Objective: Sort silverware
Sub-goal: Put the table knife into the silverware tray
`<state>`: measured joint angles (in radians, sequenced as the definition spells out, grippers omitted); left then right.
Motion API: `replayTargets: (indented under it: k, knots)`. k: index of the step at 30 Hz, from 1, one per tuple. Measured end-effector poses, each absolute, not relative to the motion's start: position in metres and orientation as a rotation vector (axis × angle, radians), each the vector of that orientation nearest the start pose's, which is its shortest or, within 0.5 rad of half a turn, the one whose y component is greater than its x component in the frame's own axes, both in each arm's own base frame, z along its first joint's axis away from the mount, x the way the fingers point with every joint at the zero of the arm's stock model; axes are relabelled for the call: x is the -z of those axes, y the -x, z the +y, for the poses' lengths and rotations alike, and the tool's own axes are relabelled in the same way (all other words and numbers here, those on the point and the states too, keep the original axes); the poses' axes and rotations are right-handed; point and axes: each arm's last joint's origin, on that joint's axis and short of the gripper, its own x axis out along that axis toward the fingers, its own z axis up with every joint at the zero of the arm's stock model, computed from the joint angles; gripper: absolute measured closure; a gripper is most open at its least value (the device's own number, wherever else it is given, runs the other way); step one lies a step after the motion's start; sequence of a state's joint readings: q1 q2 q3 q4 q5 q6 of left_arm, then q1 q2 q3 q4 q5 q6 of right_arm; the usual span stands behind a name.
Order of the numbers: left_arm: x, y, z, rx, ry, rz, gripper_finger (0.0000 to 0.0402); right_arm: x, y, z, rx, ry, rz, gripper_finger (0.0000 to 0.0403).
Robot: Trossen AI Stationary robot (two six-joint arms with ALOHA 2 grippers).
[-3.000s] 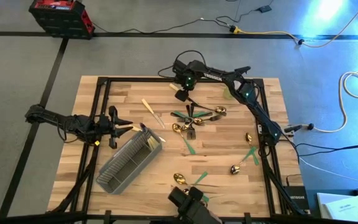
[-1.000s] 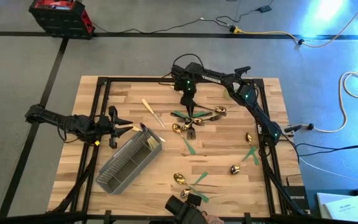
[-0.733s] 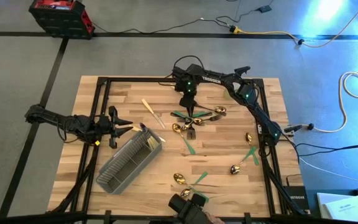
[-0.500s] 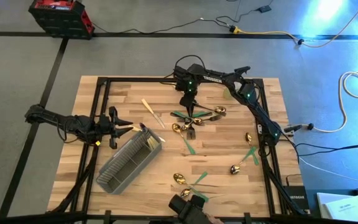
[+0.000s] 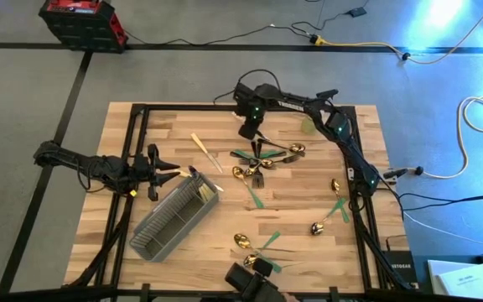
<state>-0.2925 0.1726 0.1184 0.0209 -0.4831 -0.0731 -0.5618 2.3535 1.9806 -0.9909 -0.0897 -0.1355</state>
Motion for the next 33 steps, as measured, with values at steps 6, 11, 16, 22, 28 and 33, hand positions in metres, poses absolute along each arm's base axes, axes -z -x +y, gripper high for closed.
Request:
replayTargets:
  k: [6, 11, 16, 22, 28, 33]
  knots:
    - [-0.188, -0.1, -0.016, -0.194, 0.088, 0.065, 0.0322, -0.144, -0.4, -0.249, 0.323, -0.337, 1.327, 0.0403]
    - [-0.186, -0.1, -0.016, -0.195, 0.094, 0.079, 0.0322, -0.15, -0.4, -0.244, 0.335, -0.288, 1.239, 0.0403]
    - [-0.186, -0.1, -0.016, -0.195, 0.095, 0.077, 0.0322, -0.152, -0.398, -0.23, 0.311, -0.27, 1.167, 0.0403]
    - [-0.187, -0.1, -0.016, -0.196, 0.103, 0.076, 0.0322, -0.157, -0.386, -0.224, 0.358, -0.261, 1.043, 0.0403]
    - [-0.187, -0.1, -0.016, -0.196, 0.095, 0.075, 0.0322, -0.156, -0.366, -0.22, 0.428, -0.29, 1.012, 0.0403]
    - [-0.187, -0.1, -0.016, -0.196, 0.098, 0.074, 0.0322, -0.146, -0.352, -0.225, 0.5, -0.345, 1.07, 0.0403]
